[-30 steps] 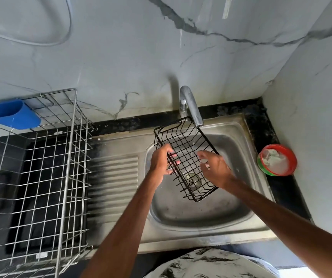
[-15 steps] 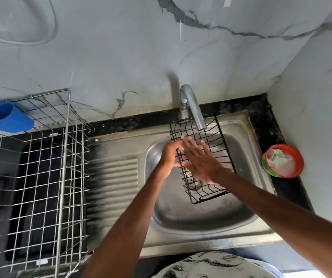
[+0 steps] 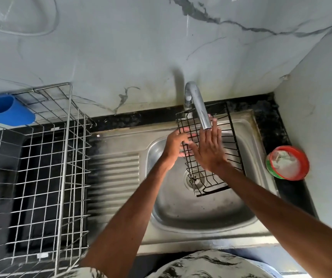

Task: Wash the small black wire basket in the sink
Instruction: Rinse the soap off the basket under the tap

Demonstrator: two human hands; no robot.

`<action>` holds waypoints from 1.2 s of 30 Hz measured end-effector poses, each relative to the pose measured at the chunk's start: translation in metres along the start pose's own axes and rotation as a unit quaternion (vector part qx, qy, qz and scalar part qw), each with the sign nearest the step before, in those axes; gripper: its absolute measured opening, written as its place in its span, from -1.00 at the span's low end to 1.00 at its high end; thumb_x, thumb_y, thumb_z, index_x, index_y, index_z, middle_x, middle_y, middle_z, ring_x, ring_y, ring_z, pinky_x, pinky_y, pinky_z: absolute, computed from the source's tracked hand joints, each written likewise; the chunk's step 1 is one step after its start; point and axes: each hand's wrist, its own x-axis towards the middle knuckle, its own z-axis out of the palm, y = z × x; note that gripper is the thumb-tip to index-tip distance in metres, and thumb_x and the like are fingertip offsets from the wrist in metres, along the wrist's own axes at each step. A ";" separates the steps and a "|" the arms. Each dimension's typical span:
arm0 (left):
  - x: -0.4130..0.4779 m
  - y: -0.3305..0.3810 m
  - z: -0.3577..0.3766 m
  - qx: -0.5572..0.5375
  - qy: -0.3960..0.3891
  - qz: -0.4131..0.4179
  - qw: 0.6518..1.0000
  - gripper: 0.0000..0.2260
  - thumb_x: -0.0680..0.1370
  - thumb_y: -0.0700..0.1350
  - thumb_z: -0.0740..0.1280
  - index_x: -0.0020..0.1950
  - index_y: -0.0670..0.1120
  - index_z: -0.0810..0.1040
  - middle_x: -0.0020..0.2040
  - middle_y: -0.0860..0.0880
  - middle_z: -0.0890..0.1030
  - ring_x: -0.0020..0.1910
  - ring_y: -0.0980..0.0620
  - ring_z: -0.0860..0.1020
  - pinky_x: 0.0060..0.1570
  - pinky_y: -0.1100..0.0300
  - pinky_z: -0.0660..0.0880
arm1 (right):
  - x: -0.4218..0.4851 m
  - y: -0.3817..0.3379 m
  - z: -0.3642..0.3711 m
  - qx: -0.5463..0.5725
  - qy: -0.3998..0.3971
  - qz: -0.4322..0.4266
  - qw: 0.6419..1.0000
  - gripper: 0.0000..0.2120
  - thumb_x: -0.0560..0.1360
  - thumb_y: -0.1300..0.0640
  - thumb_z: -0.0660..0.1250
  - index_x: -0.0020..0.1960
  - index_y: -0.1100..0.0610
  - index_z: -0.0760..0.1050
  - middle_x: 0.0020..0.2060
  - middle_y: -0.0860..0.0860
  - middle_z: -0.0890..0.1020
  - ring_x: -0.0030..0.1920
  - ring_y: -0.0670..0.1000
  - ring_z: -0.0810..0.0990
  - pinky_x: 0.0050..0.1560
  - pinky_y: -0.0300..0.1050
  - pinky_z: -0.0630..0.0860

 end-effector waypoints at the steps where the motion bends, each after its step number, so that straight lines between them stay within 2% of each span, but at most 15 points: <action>1: -0.001 0.002 0.001 0.004 0.007 0.005 1.000 -0.38 0.29 0.07 0.33 0.28 -0.20 0.56 0.22 -0.16 0.68 0.17 -0.22 0.63 0.09 -0.18 0.58 | -0.004 -0.003 0.005 0.001 -0.007 -0.043 0.999 -0.31 0.70 -0.20 -0.07 0.62 0.25 -0.12 0.62 0.26 -0.12 0.60 0.26 -0.25 0.58 0.31 -0.11; 3: 0.000 0.002 -0.003 0.010 0.022 0.012 1.000 -0.43 0.34 0.03 0.30 0.29 -0.20 0.56 0.16 -0.15 0.69 0.05 -0.14 0.63 -0.06 0.01 0.55 | -0.016 -0.005 0.005 0.064 -0.034 -0.171 0.983 -0.35 0.72 -0.14 -0.02 0.65 0.15 -0.14 0.64 0.09 -0.18 0.63 0.10 -0.23 0.61 0.15 -0.16; 5: 0.002 0.001 -0.012 -0.001 0.025 0.014 1.000 -0.45 0.37 0.02 0.29 0.33 -0.15 0.56 0.16 -0.21 0.69 0.01 -0.16 0.68 -0.10 -0.01 0.61 | -0.022 -0.008 -0.006 0.280 -0.058 -0.158 0.945 -0.51 0.73 0.02 0.08 0.62 0.13 0.15 0.64 0.02 0.07 0.63 -0.03 0.03 0.61 -0.06 0.02; 7: 0.006 -0.002 -0.018 -0.013 0.009 0.019 1.000 -0.45 0.40 0.07 0.30 0.36 -0.10 0.56 0.21 -0.29 0.66 0.06 -0.24 0.72 -0.03 -0.07 0.65 | -0.013 -0.014 -0.018 0.590 -0.037 0.014 0.806 -0.61 0.71 0.13 0.11 0.46 0.29 0.41 0.45 0.16 0.47 0.47 0.09 0.43 0.50 0.03 0.36; 8: 0.008 -0.004 -0.020 -0.015 0.000 0.021 1.000 -0.45 0.40 0.06 0.29 0.37 -0.09 0.55 0.24 -0.30 0.65 0.08 -0.24 0.72 0.02 -0.11 0.65 | -0.005 -0.016 -0.024 0.684 -0.026 0.097 0.723 -0.58 0.69 0.10 0.10 0.39 0.36 0.45 0.33 0.22 0.58 0.36 0.17 0.54 0.41 0.12 0.45; 10: 0.010 -0.005 -0.020 -0.015 -0.016 0.024 0.999 -0.45 0.41 0.02 0.26 0.39 -0.08 0.54 0.27 -0.29 0.64 0.08 -0.22 0.73 0.13 -0.19 0.63 | 0.012 -0.015 -0.034 0.767 -0.042 0.192 0.611 -0.49 0.67 0.02 0.03 0.34 0.39 0.47 0.23 0.29 0.62 0.29 0.26 0.59 0.37 0.18 0.48; 12: 0.010 -0.004 -0.019 -0.011 -0.017 0.036 0.999 -0.48 0.44 0.03 0.27 0.39 -0.07 0.55 0.24 -0.30 0.65 0.07 -0.20 0.74 0.16 -0.22 0.62 | 0.024 -0.011 -0.039 0.807 -0.060 0.229 0.541 -0.45 0.68 -0.01 -0.03 0.33 0.37 0.49 0.24 0.30 0.61 0.29 0.26 0.59 0.39 0.13 0.47; 14: 0.008 -0.001 -0.017 -0.001 0.001 0.046 0.999 -0.50 0.44 0.05 0.29 0.35 -0.09 0.58 0.13 -0.22 0.71 0.04 -0.15 0.73 0.11 -0.16 0.64 | 0.026 -0.010 -0.037 0.824 -0.094 0.229 0.510 -0.43 0.68 -0.02 -0.08 0.33 0.36 0.50 0.26 0.29 0.61 0.31 0.24 0.59 0.36 0.09 0.50; 16: 0.008 -0.001 -0.016 0.007 0.023 0.055 0.998 -0.49 0.41 0.02 0.30 0.30 -0.17 0.59 0.06 -0.11 0.74 0.03 -0.11 0.71 0.09 -0.10 0.61 | 0.018 -0.010 -0.026 0.801 -0.144 0.232 0.533 -0.43 0.70 -0.02 -0.08 0.30 0.35 0.53 0.23 0.30 0.62 0.29 0.26 0.60 0.28 0.09 0.55; 20: 0.012 -0.007 -0.015 0.024 0.028 0.066 0.997 -0.53 0.43 -0.03 0.30 0.26 -0.24 0.59 0.15 -0.07 0.74 0.11 -0.26 0.69 0.15 -0.12 0.53 | -0.008 -0.004 -0.006 0.674 -0.218 0.281 0.647 -0.44 0.70 -0.04 -0.03 0.22 0.30 0.61 0.11 0.26 0.69 0.16 0.21 0.68 0.24 0.09 0.56; 26: 0.005 -0.007 -0.012 0.024 0.010 0.062 0.998 -0.55 0.40 -0.06 0.31 0.23 -0.23 0.60 0.04 -0.05 0.74 -0.03 0.04 0.67 0.03 0.03 0.52 | 0.012 -0.009 -0.038 0.581 -0.205 0.210 0.759 -0.61 0.70 0.06 0.12 0.15 0.29 0.63 -0.01 0.20 0.74 0.01 0.21 0.74 0.08 0.06 0.63; 28: 0.006 -0.003 -0.013 0.024 -0.004 0.064 0.998 -0.57 0.41 -0.06 0.32 0.25 -0.15 0.62 0.01 -0.09 0.73 0.02 -0.06 0.68 0.15 -0.11 0.58 | 0.026 -0.010 -0.051 0.617 -0.151 0.200 0.746 -0.60 0.71 0.09 0.07 0.11 0.24 0.64 -0.01 0.19 0.74 0.01 0.18 0.74 0.05 0.05 0.63; 30: 0.006 0.001 -0.015 0.019 -0.004 0.072 0.997 -0.57 0.40 -0.08 0.31 0.25 -0.14 0.62 -0.02 -0.14 0.70 0.02 -0.11 0.66 0.17 -0.18 0.59 | 0.036 -0.011 -0.057 0.675 -0.130 0.216 0.694 -0.47 0.72 0.03 -0.07 0.12 0.18 0.66 0.06 0.20 0.72 0.08 0.15 0.72 0.16 0.03 0.58; 33: 0.006 0.006 -0.016 0.000 0.001 0.078 0.997 -0.52 0.38 -0.08 0.30 0.26 -0.23 0.59 -0.01 -0.15 0.70 -0.01 -0.06 0.67 0.04 -0.06 0.60 | 0.031 -0.013 -0.048 0.740 -0.157 0.223 0.615 -0.44 0.71 -0.01 -0.11 0.25 0.20 0.61 0.17 0.19 0.68 0.17 0.14 0.68 0.15 0.00 0.58; 36: 0.009 0.006 -0.017 0.010 0.024 0.087 0.996 -0.50 0.39 -0.07 0.30 0.24 -0.32 0.58 0.08 -0.04 0.75 0.04 0.04 0.69 0.13 -0.04 0.52 | 0.011 -0.010 -0.026 0.714 -0.235 0.227 0.619 -0.52 0.68 0.03 -0.01 0.33 0.24 0.54 0.20 0.18 0.67 0.24 0.16 0.64 0.20 0.03 0.53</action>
